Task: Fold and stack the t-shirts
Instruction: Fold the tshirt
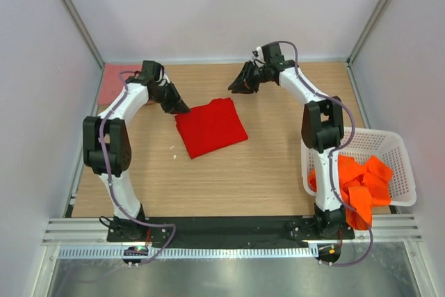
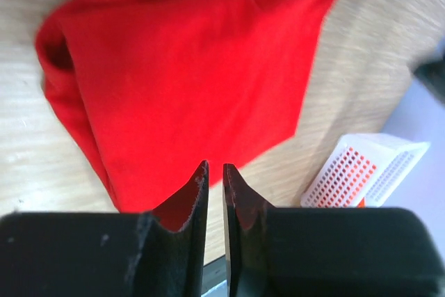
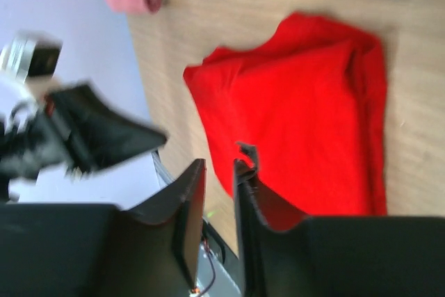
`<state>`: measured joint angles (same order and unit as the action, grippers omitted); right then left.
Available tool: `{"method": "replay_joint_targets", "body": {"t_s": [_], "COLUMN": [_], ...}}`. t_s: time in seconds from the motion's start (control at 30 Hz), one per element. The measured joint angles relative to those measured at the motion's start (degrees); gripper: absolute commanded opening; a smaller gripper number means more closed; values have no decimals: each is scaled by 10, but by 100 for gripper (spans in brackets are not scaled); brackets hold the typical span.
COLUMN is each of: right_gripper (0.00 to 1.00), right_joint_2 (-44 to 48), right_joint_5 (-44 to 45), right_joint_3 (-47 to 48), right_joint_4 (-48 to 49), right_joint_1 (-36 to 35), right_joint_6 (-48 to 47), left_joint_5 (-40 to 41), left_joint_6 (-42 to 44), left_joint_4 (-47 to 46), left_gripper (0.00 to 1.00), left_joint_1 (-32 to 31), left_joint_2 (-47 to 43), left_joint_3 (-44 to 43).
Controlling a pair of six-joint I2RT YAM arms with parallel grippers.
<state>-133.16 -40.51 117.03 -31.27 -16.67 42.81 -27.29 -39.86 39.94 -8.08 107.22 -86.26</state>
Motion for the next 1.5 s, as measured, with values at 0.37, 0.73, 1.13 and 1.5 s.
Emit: {"method": "replay_joint_targets", "body": {"t_s": [0.37,0.73,1.13,1.5], "right_gripper": [10,9,41,48], "right_joint_2": [71,82,235,408], "right_joint_5": [-72,-86,7,43], "right_joint_3": [-260,-391,-424,-451], "right_joint_4": [47,78,-36,-84], "right_joint_1": [-14,0,2,-2], "right_joint_6": [-50,-94,-150,-181], "left_joint_5": [-13,-17,80,172], "left_joint_6": [1,32,68,148], "left_joint_4": [-9,-6,14,23], "left_gripper": [12,31,71,80], "left_joint_1": [30,34,36,37], "left_joint_2": [157,166,-8,-68], "left_joint_3": [-31,-35,-12,16]}}
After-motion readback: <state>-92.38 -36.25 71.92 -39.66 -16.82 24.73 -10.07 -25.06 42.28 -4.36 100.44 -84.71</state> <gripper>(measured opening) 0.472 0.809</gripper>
